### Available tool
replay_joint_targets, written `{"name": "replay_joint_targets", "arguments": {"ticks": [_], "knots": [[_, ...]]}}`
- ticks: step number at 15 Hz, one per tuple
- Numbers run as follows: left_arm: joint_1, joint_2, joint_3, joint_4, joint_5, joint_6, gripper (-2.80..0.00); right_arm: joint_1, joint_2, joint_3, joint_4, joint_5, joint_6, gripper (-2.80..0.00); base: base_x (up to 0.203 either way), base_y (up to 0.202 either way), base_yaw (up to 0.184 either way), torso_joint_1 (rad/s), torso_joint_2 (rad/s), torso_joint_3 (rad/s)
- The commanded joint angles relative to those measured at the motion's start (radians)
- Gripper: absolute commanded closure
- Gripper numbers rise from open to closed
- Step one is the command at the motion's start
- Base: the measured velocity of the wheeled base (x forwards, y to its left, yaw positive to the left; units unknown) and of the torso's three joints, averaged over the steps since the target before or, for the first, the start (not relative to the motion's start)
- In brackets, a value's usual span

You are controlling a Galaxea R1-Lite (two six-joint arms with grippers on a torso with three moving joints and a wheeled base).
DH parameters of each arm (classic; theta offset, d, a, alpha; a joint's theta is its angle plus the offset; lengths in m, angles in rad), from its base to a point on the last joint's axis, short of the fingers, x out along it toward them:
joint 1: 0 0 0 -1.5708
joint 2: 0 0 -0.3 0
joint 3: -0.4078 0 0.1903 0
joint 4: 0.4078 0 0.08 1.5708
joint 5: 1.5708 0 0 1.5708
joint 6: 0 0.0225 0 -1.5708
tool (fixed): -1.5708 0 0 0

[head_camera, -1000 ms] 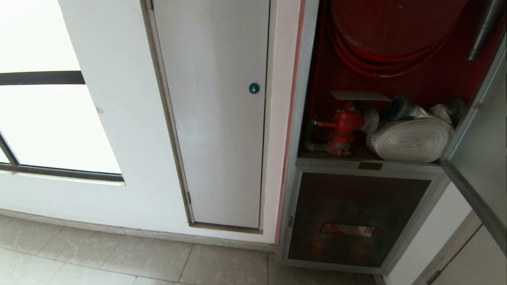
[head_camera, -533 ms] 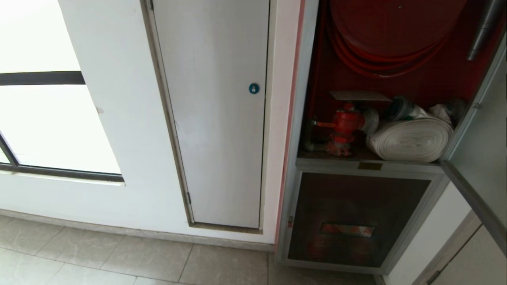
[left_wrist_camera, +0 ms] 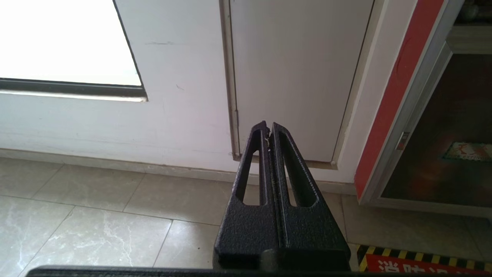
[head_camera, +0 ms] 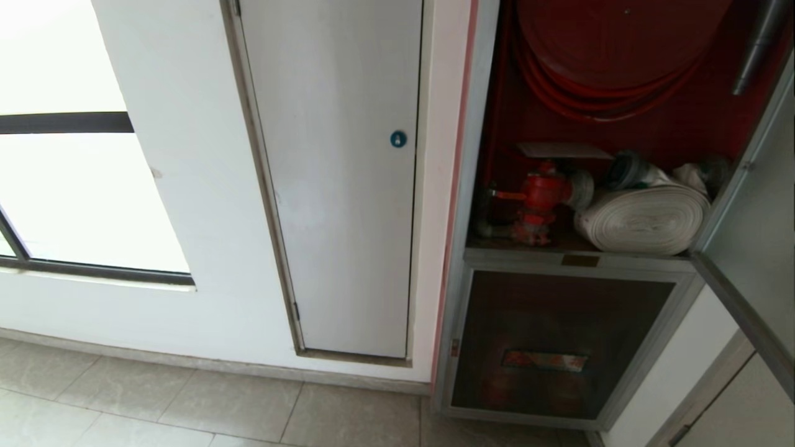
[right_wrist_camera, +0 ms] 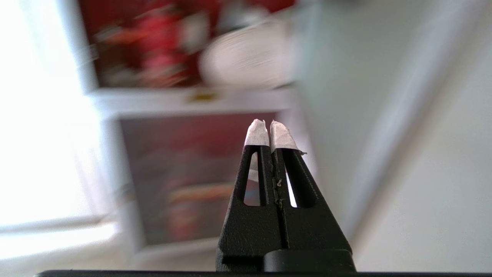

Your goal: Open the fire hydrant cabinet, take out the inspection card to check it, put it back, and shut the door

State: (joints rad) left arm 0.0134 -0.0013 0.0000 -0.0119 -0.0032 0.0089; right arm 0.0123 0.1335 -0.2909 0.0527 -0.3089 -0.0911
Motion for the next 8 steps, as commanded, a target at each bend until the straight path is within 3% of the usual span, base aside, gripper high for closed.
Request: {"name": "replay_joint_targets", "arguments": {"ticks": [1, 8], "knots": [[0.0, 0.0, 0.006, 0.0, 0.0, -0.001, 0.0, -0.004, -0.087, 0.092, 0.005, 0.106, 0.025, 0.0, 0.0, 0.0, 0.0, 0.0, 0.0, 0.0], [0.0, 0.0, 0.006, 0.0, 0.0, -0.001, 0.0, -0.005, -0.135, 0.282, -0.079, 0.289, 0.063, 0.0, 0.0, 0.0, 0.0, 0.0, 0.0, 0.0]]}}
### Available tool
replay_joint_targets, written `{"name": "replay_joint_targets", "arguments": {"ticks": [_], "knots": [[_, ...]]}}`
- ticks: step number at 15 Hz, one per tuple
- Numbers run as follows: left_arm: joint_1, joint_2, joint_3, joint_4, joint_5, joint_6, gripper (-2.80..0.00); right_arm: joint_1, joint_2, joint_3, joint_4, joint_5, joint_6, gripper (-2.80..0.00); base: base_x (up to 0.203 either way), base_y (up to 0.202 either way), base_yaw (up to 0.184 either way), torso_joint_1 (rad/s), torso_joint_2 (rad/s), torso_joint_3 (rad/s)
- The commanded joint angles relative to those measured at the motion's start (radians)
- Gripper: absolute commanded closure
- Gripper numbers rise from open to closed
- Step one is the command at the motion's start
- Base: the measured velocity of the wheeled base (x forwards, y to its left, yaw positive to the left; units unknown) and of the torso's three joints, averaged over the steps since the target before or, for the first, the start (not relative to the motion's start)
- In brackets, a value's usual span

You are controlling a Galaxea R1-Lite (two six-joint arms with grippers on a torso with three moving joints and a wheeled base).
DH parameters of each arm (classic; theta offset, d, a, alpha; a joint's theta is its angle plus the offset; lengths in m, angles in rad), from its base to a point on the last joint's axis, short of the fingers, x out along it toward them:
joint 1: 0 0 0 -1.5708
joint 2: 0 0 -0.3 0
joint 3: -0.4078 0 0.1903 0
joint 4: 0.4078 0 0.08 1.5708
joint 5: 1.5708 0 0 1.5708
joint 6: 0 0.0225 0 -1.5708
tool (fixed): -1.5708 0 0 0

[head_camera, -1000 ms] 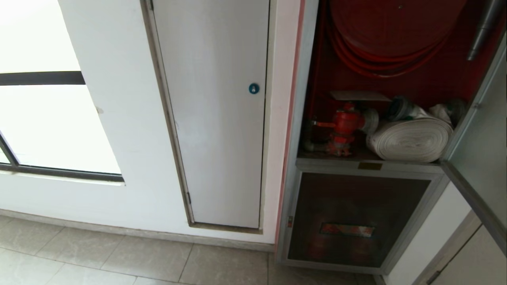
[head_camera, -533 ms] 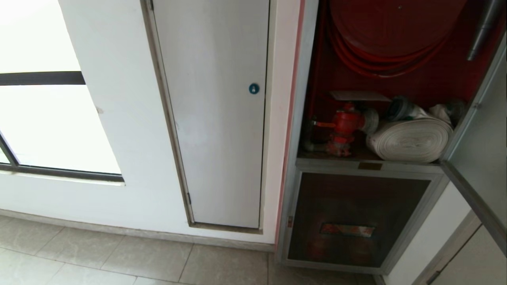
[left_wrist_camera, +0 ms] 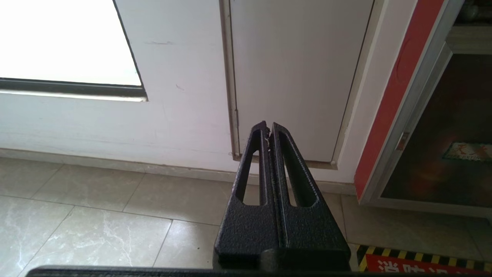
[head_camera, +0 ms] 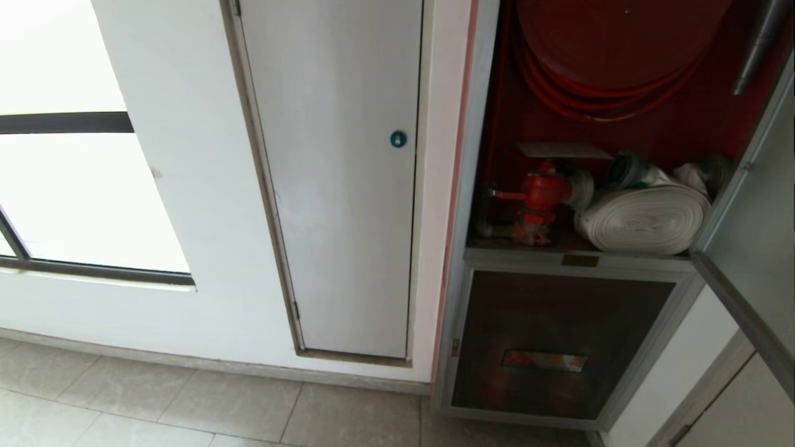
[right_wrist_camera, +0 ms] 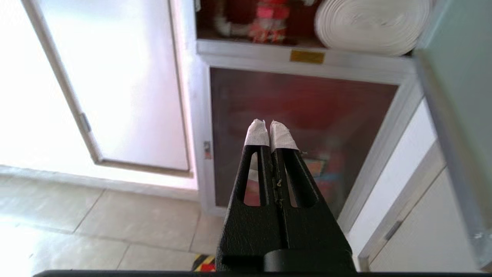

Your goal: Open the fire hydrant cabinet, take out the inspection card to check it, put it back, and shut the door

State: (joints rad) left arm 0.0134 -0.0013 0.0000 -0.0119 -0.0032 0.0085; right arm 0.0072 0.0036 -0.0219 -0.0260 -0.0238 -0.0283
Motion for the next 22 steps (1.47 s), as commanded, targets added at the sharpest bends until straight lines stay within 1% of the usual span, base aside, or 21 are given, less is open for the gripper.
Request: {"name": "replay_joint_targets", "arguments": {"ticks": [1, 3, 6, 22], "knots": [[0.0, 0.0, 0.006, 0.0, 0.0, 0.0, 0.0, 0.0, -0.005, 0.022, 0.004, 0.007, 0.004, 0.0, 0.0, 0.0, 0.0, 0.0, 0.0, 0.0], [0.0, 0.0, 0.006, 0.0, 0.0, -0.001, 0.0, 0.0, -0.005, 0.022, 0.029, 0.013, 0.005, 0.0, 0.0, 0.0, 0.0, 0.0, 0.0, 0.0], [0.0, 0.0, 0.006, 0.0, 0.0, 0.001, 0.0, 0.0, -0.004, 0.02, 0.029, 0.038, -0.002, 0.0, 0.0, 0.0, 0.0, 0.0, 0.0, 0.0], [0.0, 0.0, 0.006, 0.0, 0.0, 0.001, 0.0, 0.0, -0.005, 0.022, 0.027, 0.038, 0.007, 0.0, 0.0, 0.0, 0.0, 0.0, 0.0, 0.0]]}}
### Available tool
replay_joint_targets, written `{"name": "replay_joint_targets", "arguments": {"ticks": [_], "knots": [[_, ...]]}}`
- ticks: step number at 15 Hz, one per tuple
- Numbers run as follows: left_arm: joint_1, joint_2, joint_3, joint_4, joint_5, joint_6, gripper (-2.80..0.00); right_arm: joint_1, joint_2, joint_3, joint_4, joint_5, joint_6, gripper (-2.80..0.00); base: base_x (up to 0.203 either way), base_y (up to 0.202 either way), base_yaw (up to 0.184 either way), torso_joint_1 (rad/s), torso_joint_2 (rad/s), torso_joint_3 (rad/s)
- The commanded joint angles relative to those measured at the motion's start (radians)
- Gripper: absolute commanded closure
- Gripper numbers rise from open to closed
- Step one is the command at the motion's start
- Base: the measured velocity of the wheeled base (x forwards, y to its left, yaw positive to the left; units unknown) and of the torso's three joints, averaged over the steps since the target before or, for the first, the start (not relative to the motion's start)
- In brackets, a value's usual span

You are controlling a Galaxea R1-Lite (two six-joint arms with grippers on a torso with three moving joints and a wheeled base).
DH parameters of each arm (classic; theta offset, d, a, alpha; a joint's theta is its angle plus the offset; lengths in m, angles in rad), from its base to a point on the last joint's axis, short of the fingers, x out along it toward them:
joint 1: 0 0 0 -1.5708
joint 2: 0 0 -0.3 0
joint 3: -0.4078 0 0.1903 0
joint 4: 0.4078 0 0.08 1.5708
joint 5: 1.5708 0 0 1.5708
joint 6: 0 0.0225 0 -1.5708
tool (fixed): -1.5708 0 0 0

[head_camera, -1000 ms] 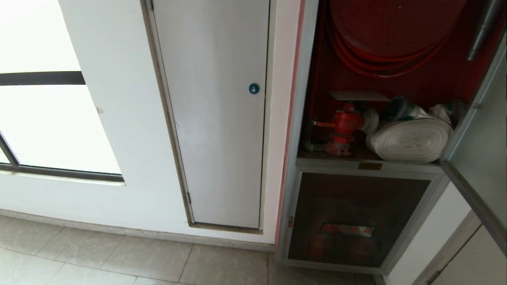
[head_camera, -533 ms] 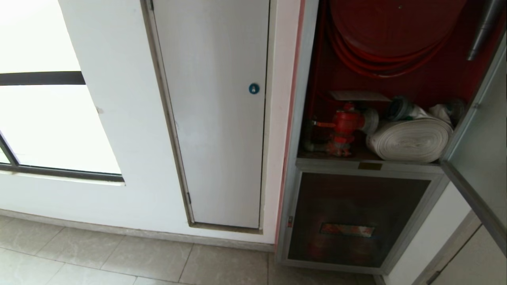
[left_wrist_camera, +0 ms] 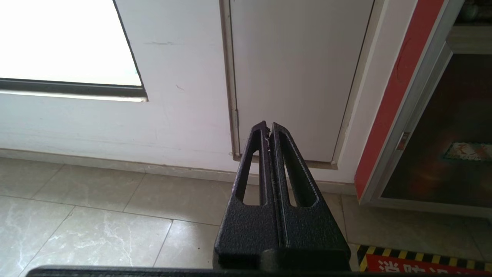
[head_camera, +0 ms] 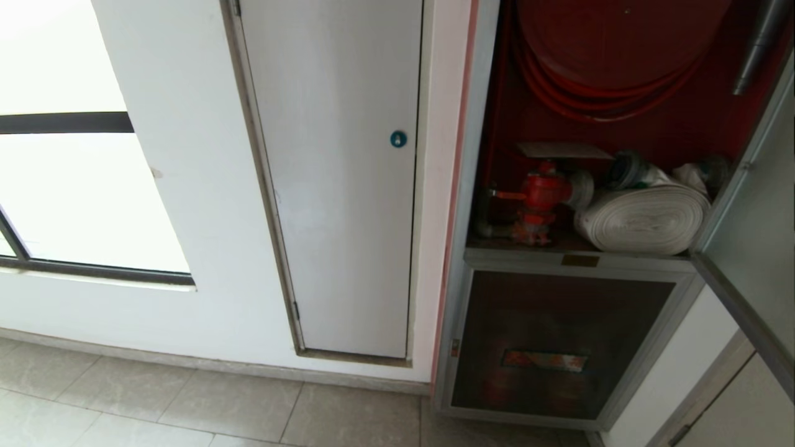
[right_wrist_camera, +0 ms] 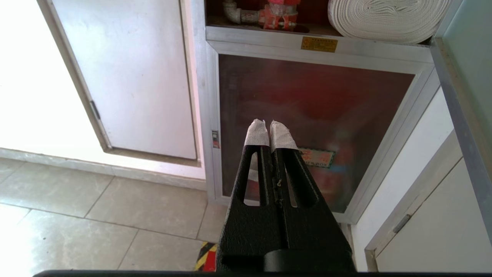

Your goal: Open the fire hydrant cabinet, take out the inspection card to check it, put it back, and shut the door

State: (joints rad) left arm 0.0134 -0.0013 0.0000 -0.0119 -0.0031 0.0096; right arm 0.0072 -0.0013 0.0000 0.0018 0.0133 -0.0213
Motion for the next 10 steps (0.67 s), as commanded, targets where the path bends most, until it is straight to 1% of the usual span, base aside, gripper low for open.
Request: {"name": "replay_joint_targets", "arguments": {"ticks": [1, 5, 6, 10], "knots": [[0.0, 0.0, 0.006, 0.0, 0.0, 0.0, 0.0, 0.0, 0.0, 0.0, 0.0, 0.001, 0.0, 0.0, 0.0, 0.0, 0.0, 0.0, 0.0, 0.0], [0.0, 0.0, 0.006, 0.0, 0.0, 0.0, 0.0, 0.0, 0.0, 0.0, 0.0, 0.001, -0.002, 0.0, 0.0, 0.0, 0.0, 0.0, 0.0, 0.0], [0.0, 0.001, 0.006, 0.0, 0.0, 0.0, 0.0, 0.0, 0.0, 0.0, 0.0, 0.001, -0.002, 0.0, 0.125, 0.0, -0.004, -0.014, 0.0, 0.005], [0.0, 0.0, 0.006, 0.0, 0.0, 0.0, 0.0, 0.0, 0.0, 0.0, 0.0, 0.001, -0.003, 0.0, 0.194, 0.0, -0.001, 0.006, 0.0, 0.0]]}}
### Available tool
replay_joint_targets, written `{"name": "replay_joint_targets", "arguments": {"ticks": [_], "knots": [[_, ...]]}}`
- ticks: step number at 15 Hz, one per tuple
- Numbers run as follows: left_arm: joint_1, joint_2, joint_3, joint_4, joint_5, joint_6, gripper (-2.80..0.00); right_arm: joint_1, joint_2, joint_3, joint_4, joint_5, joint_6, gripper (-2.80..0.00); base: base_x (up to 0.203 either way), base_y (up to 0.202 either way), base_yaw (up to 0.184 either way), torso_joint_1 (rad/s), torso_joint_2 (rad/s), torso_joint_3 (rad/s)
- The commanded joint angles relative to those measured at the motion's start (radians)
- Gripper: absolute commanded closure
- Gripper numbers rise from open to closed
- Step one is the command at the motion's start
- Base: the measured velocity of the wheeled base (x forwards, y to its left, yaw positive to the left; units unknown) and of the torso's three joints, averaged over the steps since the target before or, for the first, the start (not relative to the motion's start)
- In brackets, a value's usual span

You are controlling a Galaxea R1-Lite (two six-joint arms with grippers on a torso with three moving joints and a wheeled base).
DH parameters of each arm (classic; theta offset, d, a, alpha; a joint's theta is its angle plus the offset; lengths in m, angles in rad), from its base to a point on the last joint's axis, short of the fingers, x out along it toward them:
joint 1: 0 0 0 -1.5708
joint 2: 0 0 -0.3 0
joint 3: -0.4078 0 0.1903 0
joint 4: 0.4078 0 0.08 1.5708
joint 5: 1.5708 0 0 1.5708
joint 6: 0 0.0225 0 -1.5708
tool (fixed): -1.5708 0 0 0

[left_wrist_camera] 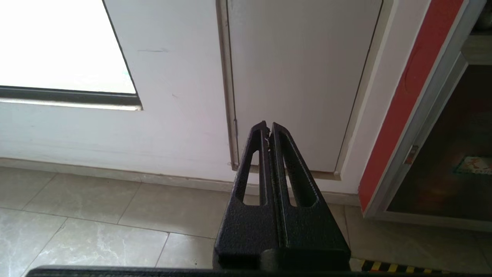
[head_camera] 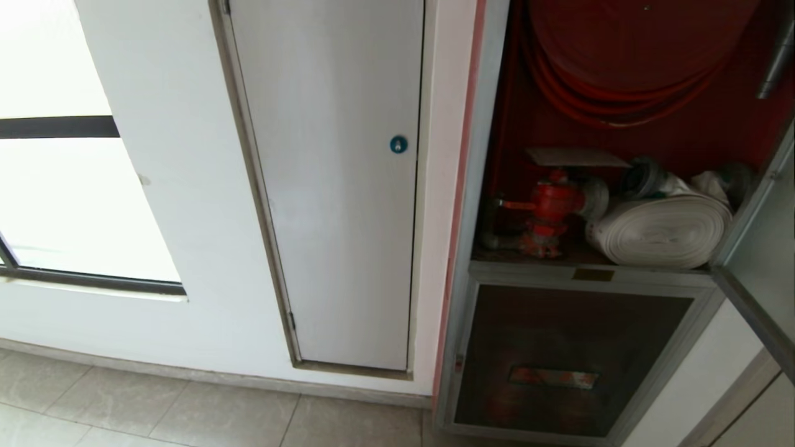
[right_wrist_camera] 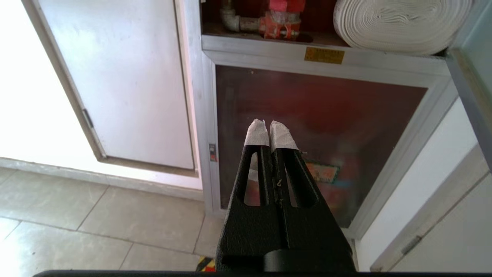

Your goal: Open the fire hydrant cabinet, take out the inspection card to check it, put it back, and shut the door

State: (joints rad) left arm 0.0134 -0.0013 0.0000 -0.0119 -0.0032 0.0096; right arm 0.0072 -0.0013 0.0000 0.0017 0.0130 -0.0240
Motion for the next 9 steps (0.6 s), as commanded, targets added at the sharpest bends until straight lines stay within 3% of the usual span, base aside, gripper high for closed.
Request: {"name": "replay_joint_targets", "arguments": {"ticks": [1, 9], "knots": [[0.0, 0.0, 0.006, 0.0, 0.0, 0.0, 0.0, 0.0, 0.0, 0.0, 0.0, 0.001, -0.001, 0.0, 0.192, 0.0, 0.001, 0.002, 0.0, 0.007], [0.0, 0.0, 0.006, 0.0, 0.0, 0.0, 0.0, 0.0, 0.0, 0.0, 0.0, 0.001, -0.003, 0.0, 0.196, 0.0, -0.001, 0.003, 0.0, 0.002]]}}
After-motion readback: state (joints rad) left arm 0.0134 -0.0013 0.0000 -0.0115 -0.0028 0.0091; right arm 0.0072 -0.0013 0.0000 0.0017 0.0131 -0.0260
